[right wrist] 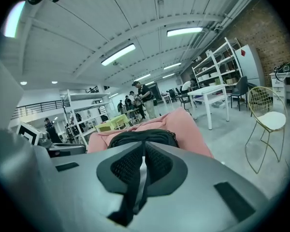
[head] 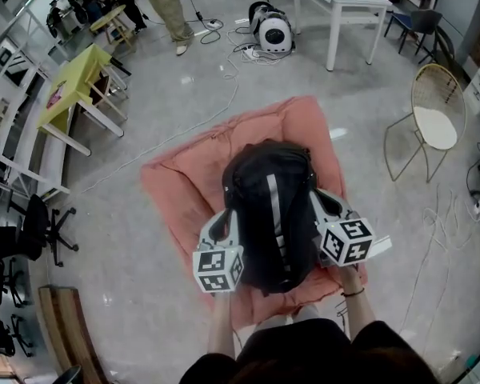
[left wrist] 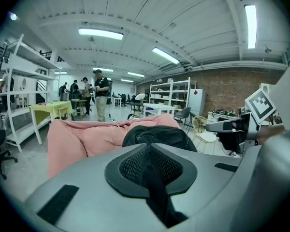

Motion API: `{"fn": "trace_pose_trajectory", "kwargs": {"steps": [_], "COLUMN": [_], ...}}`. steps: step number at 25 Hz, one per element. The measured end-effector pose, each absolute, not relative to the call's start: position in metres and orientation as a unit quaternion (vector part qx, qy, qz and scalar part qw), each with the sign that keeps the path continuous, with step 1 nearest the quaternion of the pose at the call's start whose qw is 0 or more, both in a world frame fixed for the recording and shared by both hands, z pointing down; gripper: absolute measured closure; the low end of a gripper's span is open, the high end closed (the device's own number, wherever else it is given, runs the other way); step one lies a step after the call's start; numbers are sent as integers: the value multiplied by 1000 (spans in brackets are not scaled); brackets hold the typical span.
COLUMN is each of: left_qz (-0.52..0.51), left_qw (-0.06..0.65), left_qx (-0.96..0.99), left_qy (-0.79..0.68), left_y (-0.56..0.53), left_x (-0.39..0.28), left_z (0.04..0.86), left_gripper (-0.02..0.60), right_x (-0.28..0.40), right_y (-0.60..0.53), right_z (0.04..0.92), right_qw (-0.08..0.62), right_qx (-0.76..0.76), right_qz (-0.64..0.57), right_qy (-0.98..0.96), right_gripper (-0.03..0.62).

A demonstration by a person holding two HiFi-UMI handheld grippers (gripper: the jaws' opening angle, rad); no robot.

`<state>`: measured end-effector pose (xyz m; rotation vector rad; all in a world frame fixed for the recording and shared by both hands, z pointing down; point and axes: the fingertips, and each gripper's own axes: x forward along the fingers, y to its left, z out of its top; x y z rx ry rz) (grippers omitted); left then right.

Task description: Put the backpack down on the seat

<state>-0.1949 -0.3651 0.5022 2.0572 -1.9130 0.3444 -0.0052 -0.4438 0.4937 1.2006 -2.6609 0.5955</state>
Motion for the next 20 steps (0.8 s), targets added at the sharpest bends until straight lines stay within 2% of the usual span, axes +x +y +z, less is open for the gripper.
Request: {"fn": "trace_pose_trajectory", "kwargs": {"steps": [12, 20], "left_qz": [99, 78], "left_qw": [119, 73], "left_qx": [738, 738], "left_qy": [-657, -666], "left_y": [-326, -305], "left_x": [-188, -195], "left_z": [438, 389], "left_gripper": [565, 566], "right_x": [6, 26], "right_y": [-411, -404], "right_z": [404, 360], "right_qw": [27, 19], "right_qx": [351, 352], "right_qz": [154, 84], "right_qy": [-923, -932], "right_gripper": [574, 577]}}
